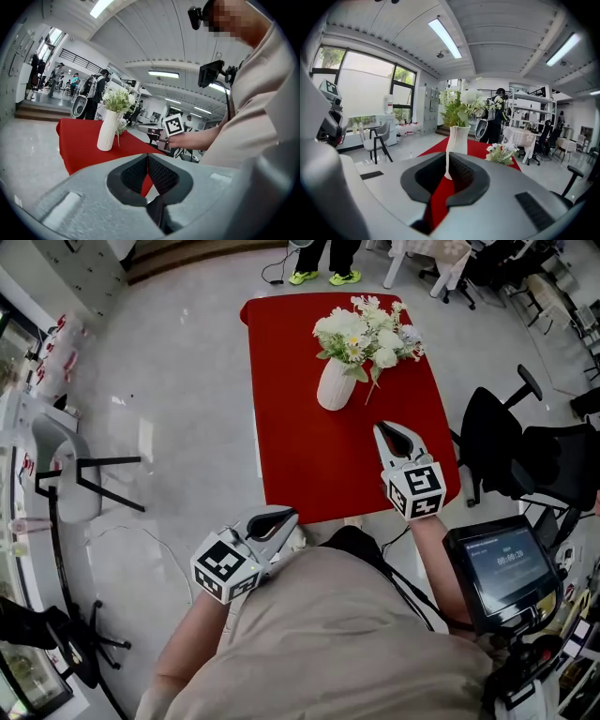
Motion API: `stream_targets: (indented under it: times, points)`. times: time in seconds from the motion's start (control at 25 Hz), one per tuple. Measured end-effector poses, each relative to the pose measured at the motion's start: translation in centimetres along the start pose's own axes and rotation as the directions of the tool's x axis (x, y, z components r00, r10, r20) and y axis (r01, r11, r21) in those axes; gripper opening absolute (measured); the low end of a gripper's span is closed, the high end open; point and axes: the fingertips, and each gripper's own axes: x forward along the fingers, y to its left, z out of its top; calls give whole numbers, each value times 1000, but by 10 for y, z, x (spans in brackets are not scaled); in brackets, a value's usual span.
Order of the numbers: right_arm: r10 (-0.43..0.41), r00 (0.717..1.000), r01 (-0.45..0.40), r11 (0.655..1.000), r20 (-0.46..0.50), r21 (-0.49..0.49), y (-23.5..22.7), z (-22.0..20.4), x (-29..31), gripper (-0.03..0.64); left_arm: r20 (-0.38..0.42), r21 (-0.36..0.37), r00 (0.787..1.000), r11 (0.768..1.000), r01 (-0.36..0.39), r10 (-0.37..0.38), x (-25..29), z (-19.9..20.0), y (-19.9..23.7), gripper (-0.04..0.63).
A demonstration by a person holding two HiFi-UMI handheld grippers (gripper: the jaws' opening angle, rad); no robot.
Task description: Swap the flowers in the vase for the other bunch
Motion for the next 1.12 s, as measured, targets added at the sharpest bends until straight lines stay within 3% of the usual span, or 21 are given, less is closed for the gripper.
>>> stream_targets:
  times: [0.76,1.12]
  points:
    - [178,983,-178,984,-50,-7,85,4,-26,12,10,-11,1000,1000,-6,6,2,5,6,8]
    - [219,974,-221,975,-51,-31,105,7,-30,12,11,-11,1000,1000,-5,5,3,6,8,8]
